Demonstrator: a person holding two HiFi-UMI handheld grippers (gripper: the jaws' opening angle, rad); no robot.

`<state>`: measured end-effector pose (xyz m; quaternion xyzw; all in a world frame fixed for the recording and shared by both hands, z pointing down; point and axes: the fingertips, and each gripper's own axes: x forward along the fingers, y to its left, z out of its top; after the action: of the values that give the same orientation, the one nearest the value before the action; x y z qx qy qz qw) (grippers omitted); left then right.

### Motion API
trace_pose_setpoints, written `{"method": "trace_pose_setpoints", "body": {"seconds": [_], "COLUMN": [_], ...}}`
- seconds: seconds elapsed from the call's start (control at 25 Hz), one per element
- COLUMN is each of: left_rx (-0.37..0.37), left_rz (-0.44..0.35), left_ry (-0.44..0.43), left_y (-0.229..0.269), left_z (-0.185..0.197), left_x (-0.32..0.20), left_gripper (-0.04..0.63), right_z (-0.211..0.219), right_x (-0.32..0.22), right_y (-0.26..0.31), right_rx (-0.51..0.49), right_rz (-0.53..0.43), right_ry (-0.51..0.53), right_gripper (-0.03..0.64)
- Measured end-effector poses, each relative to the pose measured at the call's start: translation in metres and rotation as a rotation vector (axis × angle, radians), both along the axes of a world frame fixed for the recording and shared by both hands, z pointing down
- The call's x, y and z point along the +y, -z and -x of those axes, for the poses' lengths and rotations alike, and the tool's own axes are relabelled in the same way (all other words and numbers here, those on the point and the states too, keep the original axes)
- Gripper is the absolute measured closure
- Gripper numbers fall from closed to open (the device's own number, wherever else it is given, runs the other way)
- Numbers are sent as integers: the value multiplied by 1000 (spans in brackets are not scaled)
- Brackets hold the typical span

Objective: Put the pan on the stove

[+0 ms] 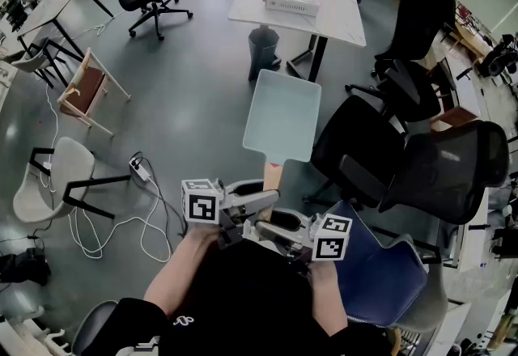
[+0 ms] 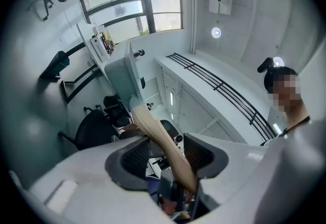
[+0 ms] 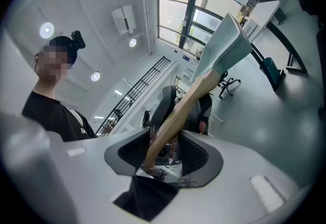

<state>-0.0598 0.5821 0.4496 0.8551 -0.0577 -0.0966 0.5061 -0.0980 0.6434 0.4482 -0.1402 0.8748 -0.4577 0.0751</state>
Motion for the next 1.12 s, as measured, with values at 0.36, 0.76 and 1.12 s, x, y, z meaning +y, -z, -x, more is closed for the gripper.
{"method": "trace_pose_setpoints", "body": {"seconds": [0.36, 0.76, 1.12], "left_rx": [0, 10, 18], "left_rz": [28, 43, 33], "left_ry": [3, -21, -18], "left_y": [-6, -8, 1], "left_z": [16, 23, 37], "left_x": [-28, -82, -130], "left_gripper": [383, 383, 383], "right_z": [16, 24, 38], "right_x": [-29, -83, -131], "right_y": [-4, -3, 2], "right_rx": [4, 25, 39], "right_rz": [16, 46, 28], "right_ry": [5, -15, -20], "right_gripper": [436, 436, 436]}}
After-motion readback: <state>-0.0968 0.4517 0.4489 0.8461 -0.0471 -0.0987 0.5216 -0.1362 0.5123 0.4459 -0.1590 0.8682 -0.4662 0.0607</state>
